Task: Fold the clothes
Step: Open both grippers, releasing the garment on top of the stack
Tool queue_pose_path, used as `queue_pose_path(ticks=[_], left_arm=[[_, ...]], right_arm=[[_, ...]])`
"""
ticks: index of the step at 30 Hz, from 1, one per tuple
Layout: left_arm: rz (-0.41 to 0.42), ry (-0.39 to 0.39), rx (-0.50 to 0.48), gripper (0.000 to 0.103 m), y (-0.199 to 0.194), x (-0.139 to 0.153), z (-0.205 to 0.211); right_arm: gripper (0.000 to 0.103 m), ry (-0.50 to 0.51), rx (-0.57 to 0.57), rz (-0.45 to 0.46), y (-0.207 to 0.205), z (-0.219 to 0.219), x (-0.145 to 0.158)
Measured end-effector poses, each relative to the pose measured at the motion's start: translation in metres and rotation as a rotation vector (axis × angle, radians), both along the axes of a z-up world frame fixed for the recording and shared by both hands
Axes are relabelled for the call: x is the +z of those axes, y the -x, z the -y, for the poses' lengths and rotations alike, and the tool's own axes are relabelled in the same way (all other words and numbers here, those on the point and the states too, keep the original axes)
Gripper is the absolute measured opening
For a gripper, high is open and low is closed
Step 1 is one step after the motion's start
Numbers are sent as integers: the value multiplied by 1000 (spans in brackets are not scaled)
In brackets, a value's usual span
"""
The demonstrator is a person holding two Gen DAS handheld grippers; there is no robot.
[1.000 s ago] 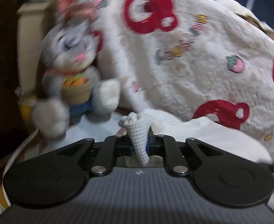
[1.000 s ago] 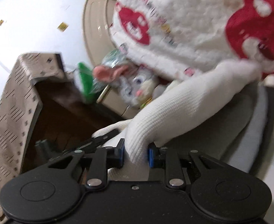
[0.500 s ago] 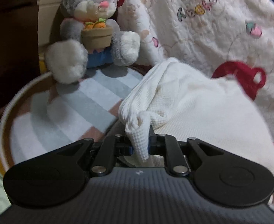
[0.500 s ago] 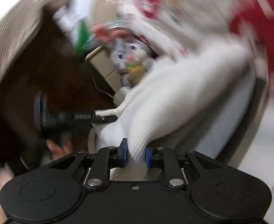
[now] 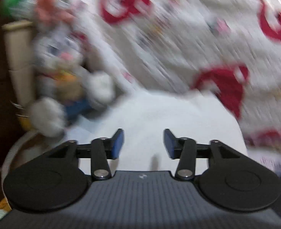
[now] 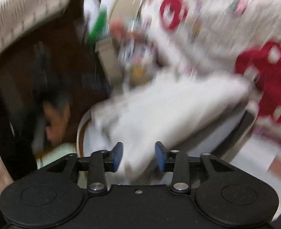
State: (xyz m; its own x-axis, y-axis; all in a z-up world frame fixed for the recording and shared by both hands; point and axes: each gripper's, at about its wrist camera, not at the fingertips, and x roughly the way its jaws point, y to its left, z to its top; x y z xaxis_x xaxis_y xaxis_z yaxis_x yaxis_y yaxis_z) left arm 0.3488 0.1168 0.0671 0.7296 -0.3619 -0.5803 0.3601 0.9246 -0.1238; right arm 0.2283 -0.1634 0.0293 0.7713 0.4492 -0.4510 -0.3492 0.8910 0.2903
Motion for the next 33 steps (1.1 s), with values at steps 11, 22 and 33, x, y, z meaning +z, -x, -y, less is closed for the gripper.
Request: queue_pose_path(ticks=[11, 22, 33], left_arm=[[21, -8, -98, 50, 47, -17, 61], [-60, 61, -110, 52, 48, -50, 55], [10, 31, 133, 61, 4, -29, 6]], right_arm=[[61, -144, -197, -53, -107, 66, -20], [46, -241, -333, -105, -154, 76, -47], [76, -211, -278, 28, -119, 76, -32]])
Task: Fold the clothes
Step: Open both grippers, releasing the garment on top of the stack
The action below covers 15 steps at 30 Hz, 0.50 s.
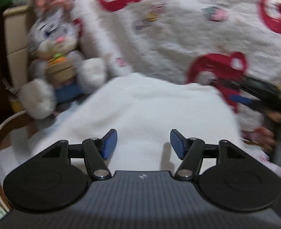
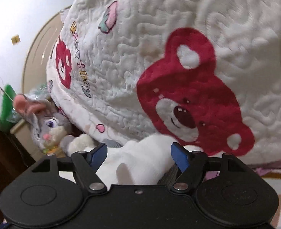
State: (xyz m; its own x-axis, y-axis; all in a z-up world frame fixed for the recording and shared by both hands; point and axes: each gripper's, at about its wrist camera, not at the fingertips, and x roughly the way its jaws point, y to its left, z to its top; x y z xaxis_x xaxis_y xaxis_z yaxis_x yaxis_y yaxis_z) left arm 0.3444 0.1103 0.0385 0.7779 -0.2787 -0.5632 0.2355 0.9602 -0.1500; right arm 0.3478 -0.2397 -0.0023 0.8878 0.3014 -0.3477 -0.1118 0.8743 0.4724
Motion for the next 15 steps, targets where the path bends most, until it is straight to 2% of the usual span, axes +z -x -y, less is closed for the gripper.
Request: queue_pose_path(ticks=[6, 12, 13, 15], left_arm=[[-71, -13, 55, 61, -30, -8, -17], [-65, -46, 86, 61, -7, -9, -6], [-65, -58, 86, 61, 0, -9, -2], [-66, -84, 87, 69, 14, -9, 5]], right_arm=[[76, -62, 119, 5, 34, 1, -7], [76, -124, 238, 11, 68, 1, -15], [76, -97, 249, 18, 76, -1, -14], [76, -14, 267, 39, 93, -7, -10]])
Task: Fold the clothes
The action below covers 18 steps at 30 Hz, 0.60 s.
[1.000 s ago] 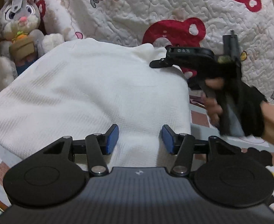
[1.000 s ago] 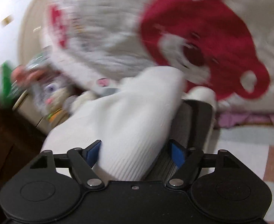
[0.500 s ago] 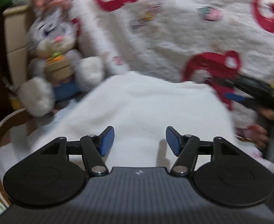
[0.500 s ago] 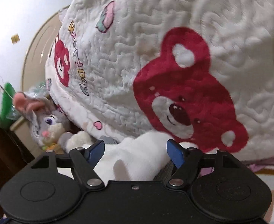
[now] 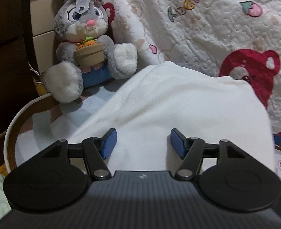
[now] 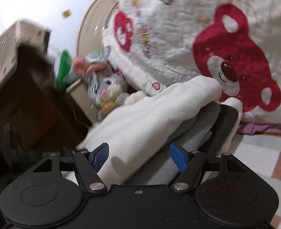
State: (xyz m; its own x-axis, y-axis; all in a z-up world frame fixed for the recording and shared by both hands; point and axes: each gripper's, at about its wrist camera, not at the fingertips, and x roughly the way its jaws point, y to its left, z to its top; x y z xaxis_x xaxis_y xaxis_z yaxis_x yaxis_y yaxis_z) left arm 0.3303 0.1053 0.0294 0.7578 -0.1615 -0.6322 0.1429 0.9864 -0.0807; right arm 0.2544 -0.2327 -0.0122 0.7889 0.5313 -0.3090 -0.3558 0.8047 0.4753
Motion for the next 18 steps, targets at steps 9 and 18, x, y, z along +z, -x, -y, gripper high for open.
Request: queue_pose_path(ticks=[9, 18], left_arm=[[-7, -98, 55, 76, 67, -10, 33], [-4, -190, 99, 85, 161, -5, 84]], right_arm=[[76, 162, -17, 61, 73, 9, 8], [76, 228, -139, 46, 145, 5, 5]])
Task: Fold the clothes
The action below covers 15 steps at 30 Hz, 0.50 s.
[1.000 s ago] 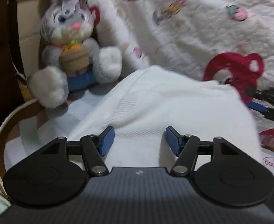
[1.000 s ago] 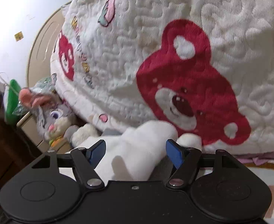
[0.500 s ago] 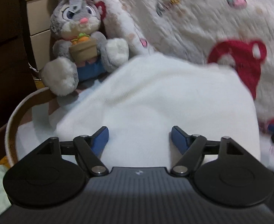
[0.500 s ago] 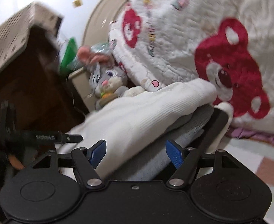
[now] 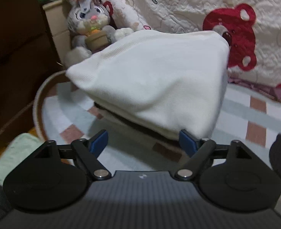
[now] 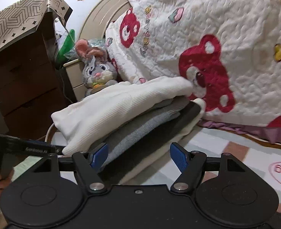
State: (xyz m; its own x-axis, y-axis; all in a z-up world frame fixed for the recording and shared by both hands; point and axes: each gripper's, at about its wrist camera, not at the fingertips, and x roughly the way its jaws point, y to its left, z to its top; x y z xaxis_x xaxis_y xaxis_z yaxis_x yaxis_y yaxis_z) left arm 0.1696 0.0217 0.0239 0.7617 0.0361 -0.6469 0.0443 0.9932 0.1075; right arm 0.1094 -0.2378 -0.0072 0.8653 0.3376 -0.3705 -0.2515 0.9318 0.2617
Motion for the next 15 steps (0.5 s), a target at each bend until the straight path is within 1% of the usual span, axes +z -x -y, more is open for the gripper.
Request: queue_pose_path(ticks=[2, 7, 9, 15], left_arm=[[5, 9, -11, 89, 15, 6, 6], [17, 40, -41, 97, 48, 17, 19], [22, 53, -54, 103, 61, 21, 24], [36, 90, -90, 103, 100, 35, 39]], right_arm=[[76, -15, -27, 8, 14, 2, 5], [76, -17, -51, 15, 49, 2, 15], [76, -18, -60, 18, 63, 1, 20], [76, -20, -89, 26, 104, 1, 32]])
